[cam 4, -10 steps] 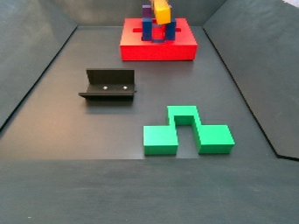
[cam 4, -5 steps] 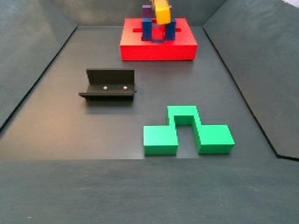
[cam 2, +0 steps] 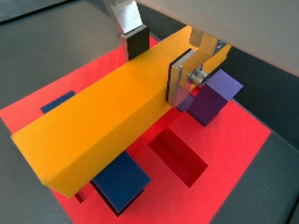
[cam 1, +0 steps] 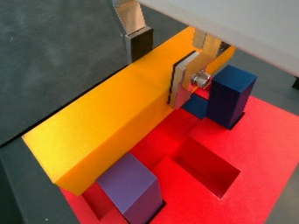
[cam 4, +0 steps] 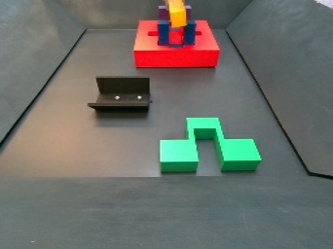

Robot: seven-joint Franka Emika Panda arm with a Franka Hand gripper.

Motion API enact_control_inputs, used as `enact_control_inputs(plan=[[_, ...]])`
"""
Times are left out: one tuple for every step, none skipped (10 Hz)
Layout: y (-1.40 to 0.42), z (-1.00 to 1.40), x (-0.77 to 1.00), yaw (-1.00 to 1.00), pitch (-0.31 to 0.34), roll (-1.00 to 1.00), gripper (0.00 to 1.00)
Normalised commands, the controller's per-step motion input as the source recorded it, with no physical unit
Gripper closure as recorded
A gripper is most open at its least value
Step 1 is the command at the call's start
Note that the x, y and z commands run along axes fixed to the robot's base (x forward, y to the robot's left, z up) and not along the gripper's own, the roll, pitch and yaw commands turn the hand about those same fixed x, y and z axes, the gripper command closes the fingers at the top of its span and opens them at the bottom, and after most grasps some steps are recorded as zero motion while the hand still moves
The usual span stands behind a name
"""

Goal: Pick up the yellow object. Move up. Move to above the board. Insert the yellow object.
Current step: Insert the yellow object.

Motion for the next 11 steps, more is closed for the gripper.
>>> enact_control_inputs(plan=[[0.00, -0.04, 0.09, 0.00, 0.090, 0.05, 1.00], [0.00, -0.08, 0.04, 0.00, 0.071, 0.06, 1.00], [0.00, -0.15, 0.00, 0.00, 0.040, 0.06, 1.00], [-0.03, -0.20, 0.07, 0.00, 0.090, 0.12, 1.00], [-0.02, -0.26, 0.04, 0.00, 0.067, 0.10, 1.00], [-0.03, -0.27, 0.01, 0.00, 0.024, 0.04, 1.00], [-0.05, -0.28, 0.02, 0.00, 0.014, 0.00, 1.00], [-0.06, -0.28, 0.02, 0.00, 0.019, 0.00, 1.00], [-0.05, -0.27, 0.01, 0.00, 0.014, 0.00, 1.00], [-0.05, -0.29, 0.04, 0.00, 0.010, 0.00, 1.00], [-0.03, -0.36, 0.09, 0.00, 0.000, 0.00, 1.00]])
